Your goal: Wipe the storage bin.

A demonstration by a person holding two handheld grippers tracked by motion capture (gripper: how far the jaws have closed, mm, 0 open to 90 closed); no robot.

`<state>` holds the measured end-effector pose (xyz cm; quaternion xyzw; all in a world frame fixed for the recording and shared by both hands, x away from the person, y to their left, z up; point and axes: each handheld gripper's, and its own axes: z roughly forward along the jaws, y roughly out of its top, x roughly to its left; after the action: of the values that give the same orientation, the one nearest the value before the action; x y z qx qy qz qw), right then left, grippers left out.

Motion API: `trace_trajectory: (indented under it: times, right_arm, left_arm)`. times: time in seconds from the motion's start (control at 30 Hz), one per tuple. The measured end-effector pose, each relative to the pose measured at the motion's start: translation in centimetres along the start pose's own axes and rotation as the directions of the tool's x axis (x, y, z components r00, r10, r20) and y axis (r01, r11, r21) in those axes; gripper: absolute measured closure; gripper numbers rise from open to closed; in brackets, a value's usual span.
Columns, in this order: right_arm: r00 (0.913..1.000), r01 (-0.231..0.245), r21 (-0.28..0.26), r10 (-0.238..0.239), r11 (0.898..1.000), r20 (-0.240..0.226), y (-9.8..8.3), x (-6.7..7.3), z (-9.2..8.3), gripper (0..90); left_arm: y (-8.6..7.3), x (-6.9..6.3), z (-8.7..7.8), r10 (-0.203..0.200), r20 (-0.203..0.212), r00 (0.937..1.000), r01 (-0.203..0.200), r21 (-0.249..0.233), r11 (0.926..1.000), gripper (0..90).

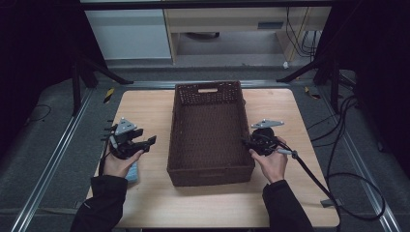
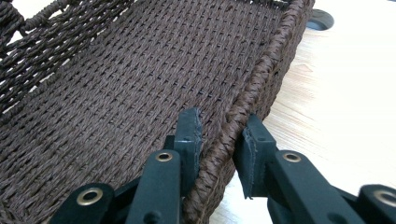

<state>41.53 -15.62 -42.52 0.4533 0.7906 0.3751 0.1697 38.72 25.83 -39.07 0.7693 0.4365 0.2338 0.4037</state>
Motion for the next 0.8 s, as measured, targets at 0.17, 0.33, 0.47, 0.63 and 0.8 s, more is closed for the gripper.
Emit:
trace_trajectory:
  times: [0.17,0.33,0.47,0.63,0.8]
  right_arm:
    - [0.9992,0.023,0.002,-0.023,1.000,-0.032,0.0,0.6,0.1,72.5]
    - [0.9980,0.032,0.000,-0.032,0.999,-0.054,0.1,1.2,0.3,73.0]
    - [0.9984,0.026,-0.004,-0.026,1.000,-0.050,0.1,1.2,0.3,72.7]
    - [0.9990,0.021,-0.002,-0.021,1.000,-0.040,0.1,1.2,0.2,67.5]
    - [0.9992,0.038,-0.066,-0.039,0.997,-0.007,0.3,1.0,-1.2,60.1]
  left_arm:
    - [1.0,-1.4,1.2,0.023,0.029,0.9993,-0.023,0.005,0.9997,39.0]
    - [1.0,-2.1,2.2,0.036,0.031,0.9989,-0.037,0.035,0.9987,39.0]
    - [0.3,-2.4,3.4,0.037,0.041,0.9985,-0.040,0.080,0.9960,40.5]
    - [-0.2,-2.8,4.1,0.039,0.049,0.9981,-0.045,0.124,0.9913,47.9]
    - [-0.4,-3.1,4.0,0.020,0.043,0.9989,-0.025,0.127,0.9916,49.8]
